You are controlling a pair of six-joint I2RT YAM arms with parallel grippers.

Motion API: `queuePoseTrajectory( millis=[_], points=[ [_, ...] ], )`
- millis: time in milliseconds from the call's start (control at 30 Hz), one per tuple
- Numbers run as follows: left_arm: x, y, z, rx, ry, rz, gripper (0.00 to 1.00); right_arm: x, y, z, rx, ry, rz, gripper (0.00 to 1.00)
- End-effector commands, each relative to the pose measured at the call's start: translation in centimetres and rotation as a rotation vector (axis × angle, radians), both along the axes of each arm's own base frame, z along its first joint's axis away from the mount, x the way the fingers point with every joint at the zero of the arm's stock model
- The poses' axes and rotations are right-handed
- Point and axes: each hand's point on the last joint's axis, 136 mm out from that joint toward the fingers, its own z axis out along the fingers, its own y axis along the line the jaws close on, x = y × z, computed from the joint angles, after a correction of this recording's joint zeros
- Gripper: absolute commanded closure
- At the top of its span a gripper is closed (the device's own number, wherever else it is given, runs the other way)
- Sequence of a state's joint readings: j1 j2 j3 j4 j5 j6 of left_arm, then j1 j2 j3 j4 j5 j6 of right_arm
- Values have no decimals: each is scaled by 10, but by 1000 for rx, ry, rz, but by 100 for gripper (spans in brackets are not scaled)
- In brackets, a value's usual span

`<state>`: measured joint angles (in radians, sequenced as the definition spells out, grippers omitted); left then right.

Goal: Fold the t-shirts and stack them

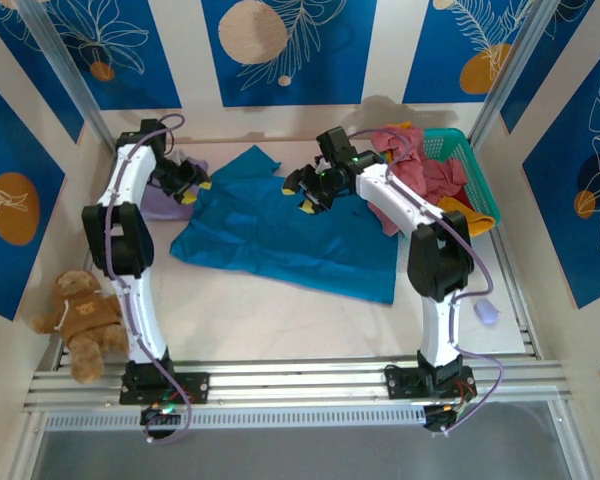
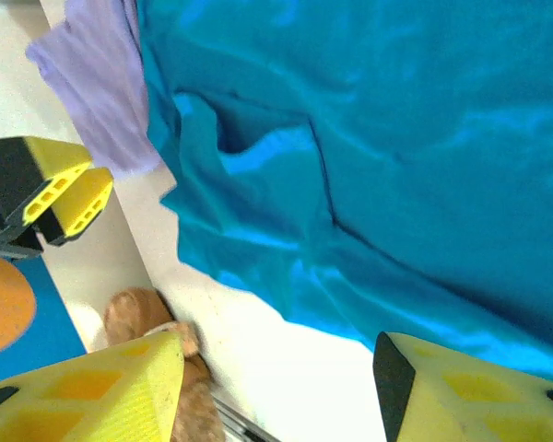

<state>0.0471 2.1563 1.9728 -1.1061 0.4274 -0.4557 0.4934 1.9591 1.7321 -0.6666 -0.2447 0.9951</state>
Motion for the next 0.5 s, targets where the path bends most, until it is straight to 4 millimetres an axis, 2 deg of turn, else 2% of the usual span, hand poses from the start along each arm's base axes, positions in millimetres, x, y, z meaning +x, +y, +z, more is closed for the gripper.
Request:
queuePoseTrajectory(
  millis=[0, 200, 367, 467],
  points=[
    [-34, 0, 5, 45, -27, -34, 46, -47, -7, -31, -108, 62, 94, 41],
    [-75, -9, -45, -8, 38, -10, 42, -90, -4, -67, -88, 150, 136, 41],
    [-94, -3, -75, 35, 77, -13, 37, -114, -9, -103, -131, 230, 164, 41],
    [-104, 0, -91, 57, 108, -14, 26, -128, -17, -126, -156, 293, 169, 41]
  ],
)
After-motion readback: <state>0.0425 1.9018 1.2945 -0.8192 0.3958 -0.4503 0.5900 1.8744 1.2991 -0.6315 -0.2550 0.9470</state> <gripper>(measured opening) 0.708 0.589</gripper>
